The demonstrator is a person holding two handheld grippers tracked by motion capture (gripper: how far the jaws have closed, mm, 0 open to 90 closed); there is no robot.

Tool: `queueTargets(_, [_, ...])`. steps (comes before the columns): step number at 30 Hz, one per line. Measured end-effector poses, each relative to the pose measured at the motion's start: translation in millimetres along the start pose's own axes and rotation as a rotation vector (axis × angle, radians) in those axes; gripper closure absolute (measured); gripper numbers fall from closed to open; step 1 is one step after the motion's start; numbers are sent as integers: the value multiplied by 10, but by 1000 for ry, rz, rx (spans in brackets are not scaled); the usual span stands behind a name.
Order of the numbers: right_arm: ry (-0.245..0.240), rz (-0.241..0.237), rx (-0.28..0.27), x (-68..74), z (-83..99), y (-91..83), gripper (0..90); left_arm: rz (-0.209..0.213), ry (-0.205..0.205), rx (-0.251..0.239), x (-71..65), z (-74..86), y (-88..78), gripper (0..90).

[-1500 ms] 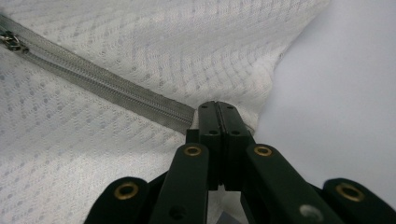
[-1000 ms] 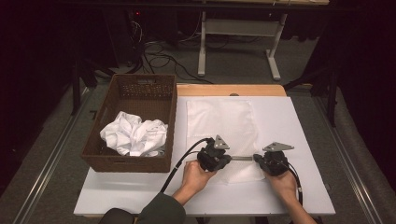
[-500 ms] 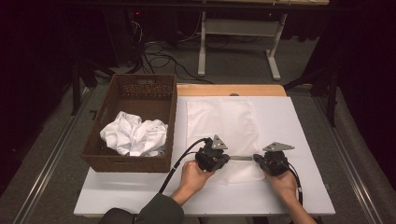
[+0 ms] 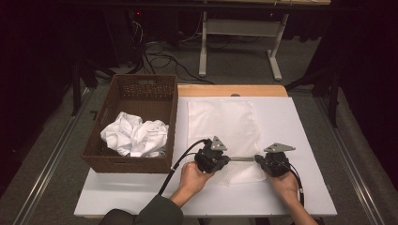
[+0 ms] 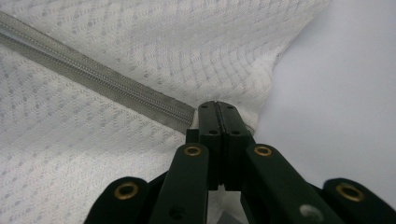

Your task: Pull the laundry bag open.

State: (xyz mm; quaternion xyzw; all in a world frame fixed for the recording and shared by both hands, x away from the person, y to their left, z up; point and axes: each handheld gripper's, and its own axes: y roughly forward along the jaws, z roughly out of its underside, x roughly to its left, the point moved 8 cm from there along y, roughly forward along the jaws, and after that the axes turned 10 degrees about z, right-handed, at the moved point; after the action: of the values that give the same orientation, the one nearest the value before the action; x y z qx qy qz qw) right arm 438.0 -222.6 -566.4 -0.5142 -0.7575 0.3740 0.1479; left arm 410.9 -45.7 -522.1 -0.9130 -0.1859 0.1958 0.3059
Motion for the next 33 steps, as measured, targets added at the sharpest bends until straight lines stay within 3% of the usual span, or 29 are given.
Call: queueTargets(33, [-1,0,1,2,1,-1,900,-49,-15,6,101,116,-161,861])
